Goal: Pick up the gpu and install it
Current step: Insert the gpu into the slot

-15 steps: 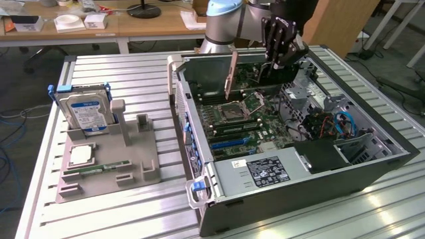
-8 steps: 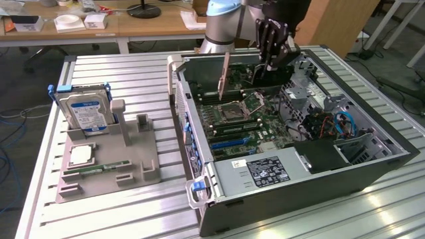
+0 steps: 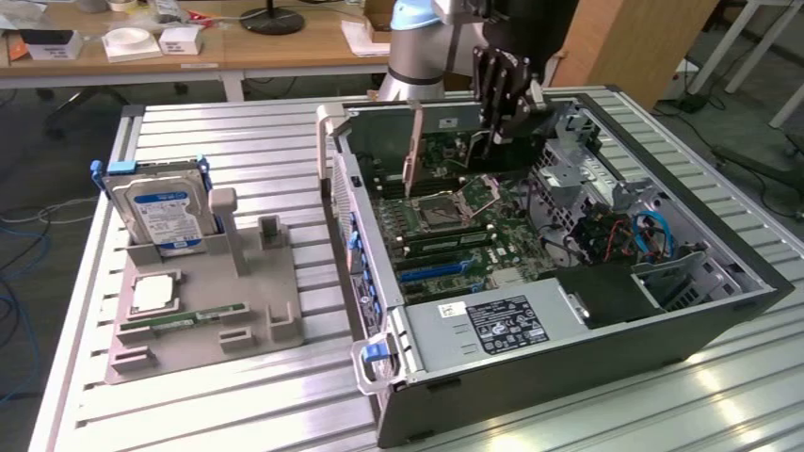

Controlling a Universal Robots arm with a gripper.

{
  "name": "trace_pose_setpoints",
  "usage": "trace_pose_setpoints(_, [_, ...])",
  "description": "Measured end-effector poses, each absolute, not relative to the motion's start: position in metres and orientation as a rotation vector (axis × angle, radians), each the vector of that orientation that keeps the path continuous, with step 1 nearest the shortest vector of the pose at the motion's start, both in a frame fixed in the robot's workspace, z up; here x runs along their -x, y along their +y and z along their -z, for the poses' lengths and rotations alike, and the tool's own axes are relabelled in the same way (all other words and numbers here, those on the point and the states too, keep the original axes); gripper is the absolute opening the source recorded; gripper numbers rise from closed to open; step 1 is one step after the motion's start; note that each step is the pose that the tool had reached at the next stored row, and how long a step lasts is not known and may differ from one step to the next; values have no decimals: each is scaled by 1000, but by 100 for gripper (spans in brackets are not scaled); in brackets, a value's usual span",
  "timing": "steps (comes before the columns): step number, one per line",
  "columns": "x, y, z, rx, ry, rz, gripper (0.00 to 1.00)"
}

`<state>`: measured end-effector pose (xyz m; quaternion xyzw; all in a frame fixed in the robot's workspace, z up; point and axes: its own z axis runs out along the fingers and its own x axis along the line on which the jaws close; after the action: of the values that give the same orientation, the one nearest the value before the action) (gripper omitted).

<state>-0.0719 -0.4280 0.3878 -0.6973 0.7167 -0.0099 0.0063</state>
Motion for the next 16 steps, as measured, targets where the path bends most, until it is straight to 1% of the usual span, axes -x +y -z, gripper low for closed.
trace_pose_setpoints(16, [86,-433,-383,2182,2242,31,26])
